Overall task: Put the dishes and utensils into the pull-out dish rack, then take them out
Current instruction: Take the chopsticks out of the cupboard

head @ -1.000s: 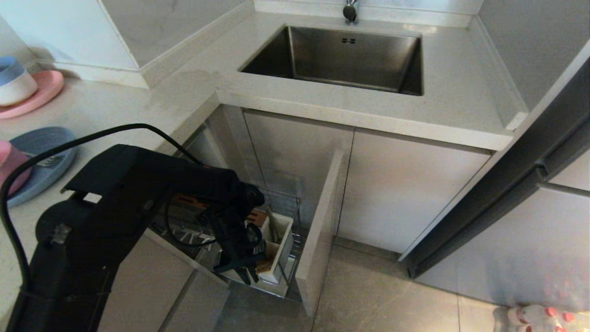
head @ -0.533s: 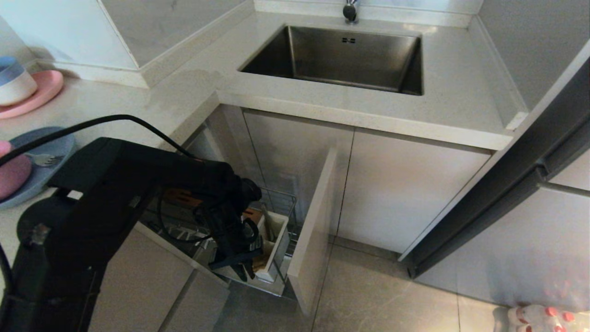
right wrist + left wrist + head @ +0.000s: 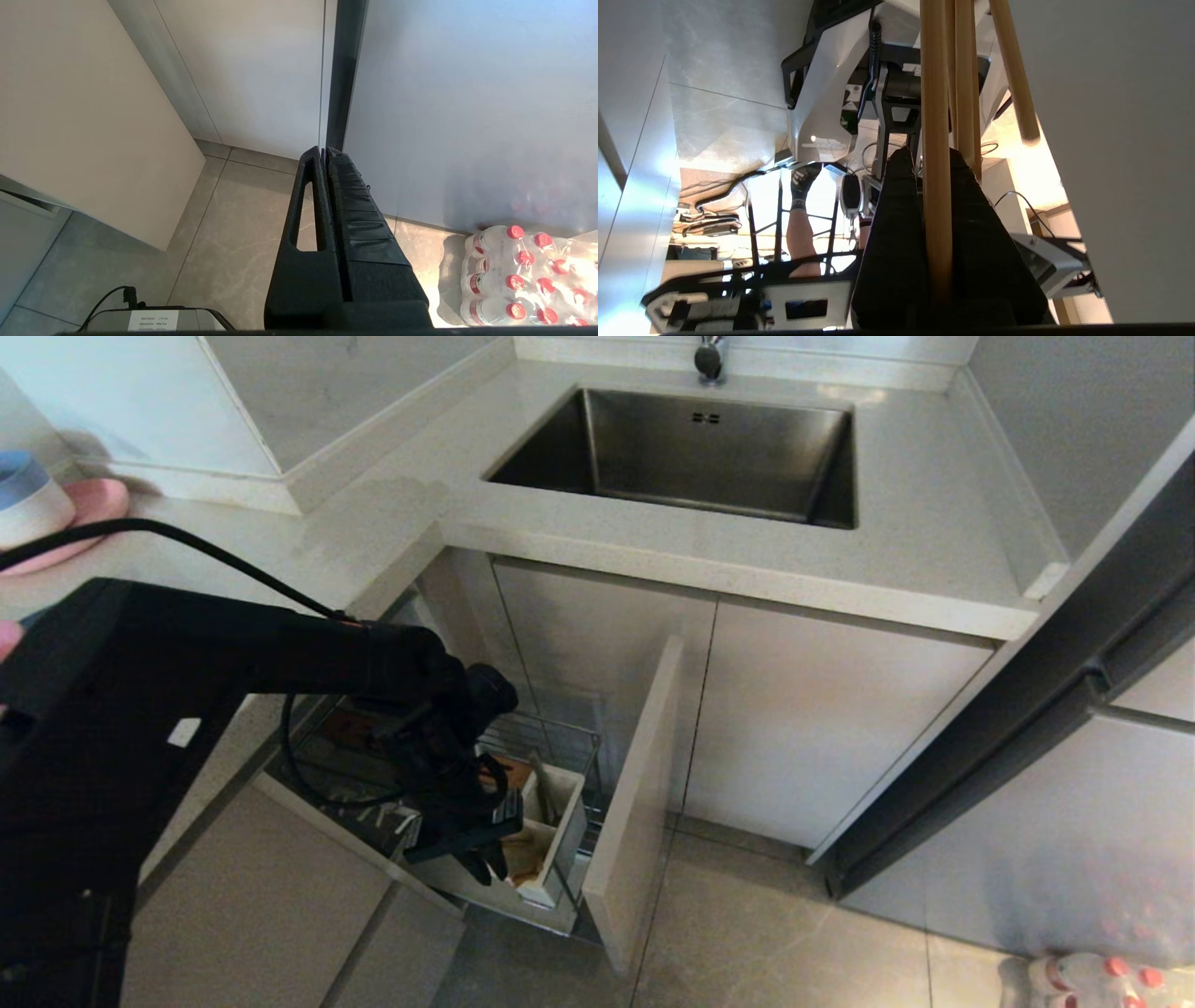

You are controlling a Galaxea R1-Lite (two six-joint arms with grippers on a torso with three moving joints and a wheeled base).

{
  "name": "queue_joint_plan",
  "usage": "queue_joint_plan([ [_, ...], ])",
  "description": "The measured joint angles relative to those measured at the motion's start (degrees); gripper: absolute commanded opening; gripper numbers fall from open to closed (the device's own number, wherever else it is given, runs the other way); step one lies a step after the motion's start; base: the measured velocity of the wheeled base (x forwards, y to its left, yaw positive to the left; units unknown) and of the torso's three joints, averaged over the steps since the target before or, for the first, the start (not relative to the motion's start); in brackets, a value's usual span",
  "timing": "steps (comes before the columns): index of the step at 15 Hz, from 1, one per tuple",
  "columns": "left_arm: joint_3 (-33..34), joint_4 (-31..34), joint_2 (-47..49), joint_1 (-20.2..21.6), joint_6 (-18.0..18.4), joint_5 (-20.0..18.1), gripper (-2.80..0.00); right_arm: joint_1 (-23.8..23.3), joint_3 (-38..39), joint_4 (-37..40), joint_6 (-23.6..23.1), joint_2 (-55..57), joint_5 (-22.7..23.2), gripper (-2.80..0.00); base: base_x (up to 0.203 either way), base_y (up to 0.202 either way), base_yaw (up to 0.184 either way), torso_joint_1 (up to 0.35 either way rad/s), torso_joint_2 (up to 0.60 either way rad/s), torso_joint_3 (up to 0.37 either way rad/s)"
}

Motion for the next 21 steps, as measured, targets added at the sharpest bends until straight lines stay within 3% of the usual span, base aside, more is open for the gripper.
queue_joint_plan([
  [10, 0.5, 2.5, -8.5, -1.3, -0.1, 2.2, -2.8, 0.0, 0.0, 0.0, 0.0, 0.0, 0.0, -2.8, 0.0, 0.0, 0.0, 0.0, 0.0, 0.0],
  [21, 0.0, 7.0, -16.2, -4.4, -0.5, 1.2, -2.8, 0.0, 0.0, 0.0, 0.0, 0.0, 0.0, -2.8, 0.0, 0.0, 0.0, 0.0, 0.0, 0.0],
])
